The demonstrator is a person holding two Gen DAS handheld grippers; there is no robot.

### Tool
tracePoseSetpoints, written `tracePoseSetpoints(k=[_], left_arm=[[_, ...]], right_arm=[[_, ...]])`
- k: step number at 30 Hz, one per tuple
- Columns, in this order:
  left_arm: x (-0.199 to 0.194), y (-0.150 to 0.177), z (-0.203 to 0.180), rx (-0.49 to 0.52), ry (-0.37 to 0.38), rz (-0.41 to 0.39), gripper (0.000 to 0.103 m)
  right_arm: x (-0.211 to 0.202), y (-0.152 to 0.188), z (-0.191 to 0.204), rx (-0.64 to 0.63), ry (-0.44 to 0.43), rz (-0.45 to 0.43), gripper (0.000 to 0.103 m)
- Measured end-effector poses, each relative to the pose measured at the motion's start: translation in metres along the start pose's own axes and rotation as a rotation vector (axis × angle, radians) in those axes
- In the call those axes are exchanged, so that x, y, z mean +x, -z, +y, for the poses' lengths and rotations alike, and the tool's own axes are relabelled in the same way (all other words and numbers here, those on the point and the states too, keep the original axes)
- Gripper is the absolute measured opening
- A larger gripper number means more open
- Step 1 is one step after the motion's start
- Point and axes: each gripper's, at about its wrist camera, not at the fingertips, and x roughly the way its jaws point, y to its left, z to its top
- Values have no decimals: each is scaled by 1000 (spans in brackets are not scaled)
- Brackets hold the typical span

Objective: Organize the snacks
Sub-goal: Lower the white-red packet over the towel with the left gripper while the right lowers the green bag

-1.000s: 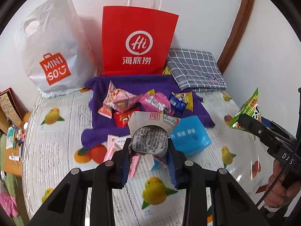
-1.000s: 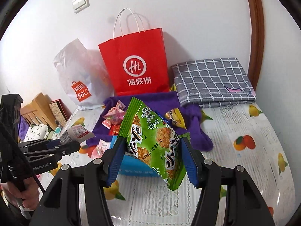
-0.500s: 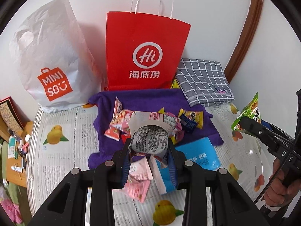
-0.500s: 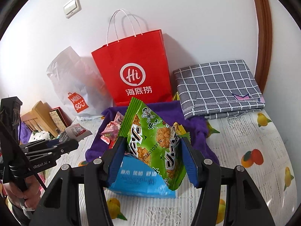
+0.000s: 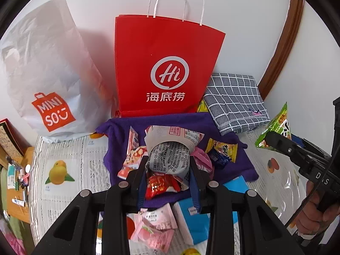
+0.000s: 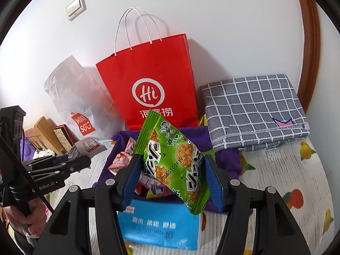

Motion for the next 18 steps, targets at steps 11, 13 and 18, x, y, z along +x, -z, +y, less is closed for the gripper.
tracePoseSetpoints(k=[11,13,18], left_arm=[[24,-20,15,-19,-3,0,33],[27,-22,17,-26,3,-3,33],[36,-25,22,-37,13,-2,33]], right_arm=[[36,-21,-3,3,-13,8,58],[39,-23,-2,-3,-14,7,58],[50,-26,1,-17,-19,26,58]])
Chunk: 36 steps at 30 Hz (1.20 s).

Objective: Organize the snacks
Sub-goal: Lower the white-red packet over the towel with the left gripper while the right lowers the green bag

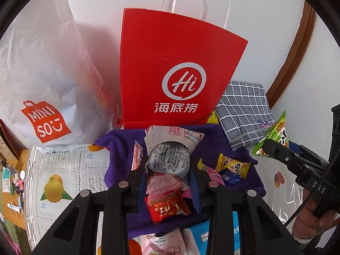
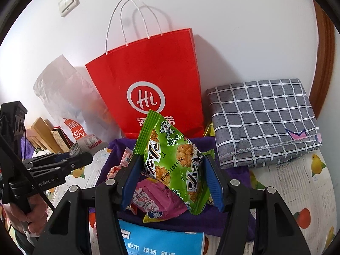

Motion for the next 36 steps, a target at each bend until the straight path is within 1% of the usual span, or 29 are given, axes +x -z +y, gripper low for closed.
tracePoseSetpoints(k=[3,11,15,23,36], left_arm=[[8,1,2,0,-8,19,33],[33,7,10,-8,-19,70,33],[44,10,9,-7,-21,96,33],[46,11,10,-13,-28,99,33],[48,10,10,-12,-28,107,33]], right_arm=[[7,1,0,-7,1,10,58],[40,13,-8,-34,16,80,58],[53,16,-17,-14,4,114,58],[62,20,-24,-25,17,136,58],[80,29,-19,-51,19,203,58]])
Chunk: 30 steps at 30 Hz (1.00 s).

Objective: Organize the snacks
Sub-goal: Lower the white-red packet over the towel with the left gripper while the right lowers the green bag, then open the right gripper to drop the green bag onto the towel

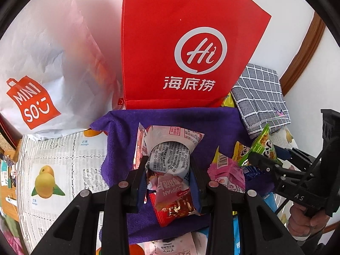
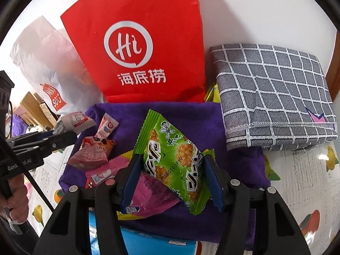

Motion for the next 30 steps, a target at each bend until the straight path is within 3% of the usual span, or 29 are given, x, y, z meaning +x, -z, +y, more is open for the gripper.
tracePoseSetpoints(k=[18,27,30], left_arm=[[6,2,-6,6,11,19,33],[8,4,-10,14,25,30,33],[8,4,-8,7,24,29,33]], right_arm=[[5,0,6,-31,-7,21,60],[4,-3,6,-25,-32,21,64],[-1,-3,6,-21,-31,-5,72]])
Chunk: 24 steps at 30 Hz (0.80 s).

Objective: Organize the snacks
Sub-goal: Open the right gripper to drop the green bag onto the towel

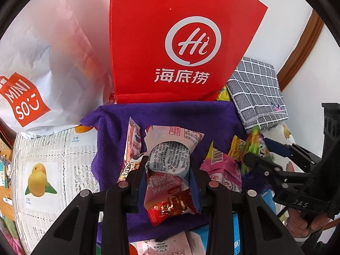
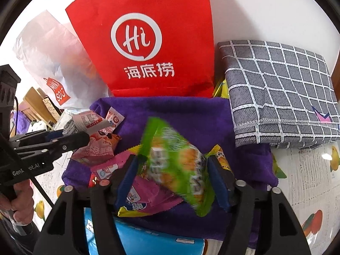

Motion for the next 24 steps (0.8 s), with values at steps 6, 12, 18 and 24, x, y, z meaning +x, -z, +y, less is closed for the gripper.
tracePoseSetpoints(k=[6,12,18,24], left_arm=[[-2,-1,6,-20,-1,-6,33],[-2,-2,9,-28,17,-10,33],[7,0,4,-24,45,19,33],[9,0,0,-14,51,33,41]], right_arm=[[-6,-1,0,2,-6,-22,73],[-14,-1,3,-6,-13,-44,73],[-20,-1,6,-14,-17,-62,73],[-26,-1,6,-11,-26,-74,73]])
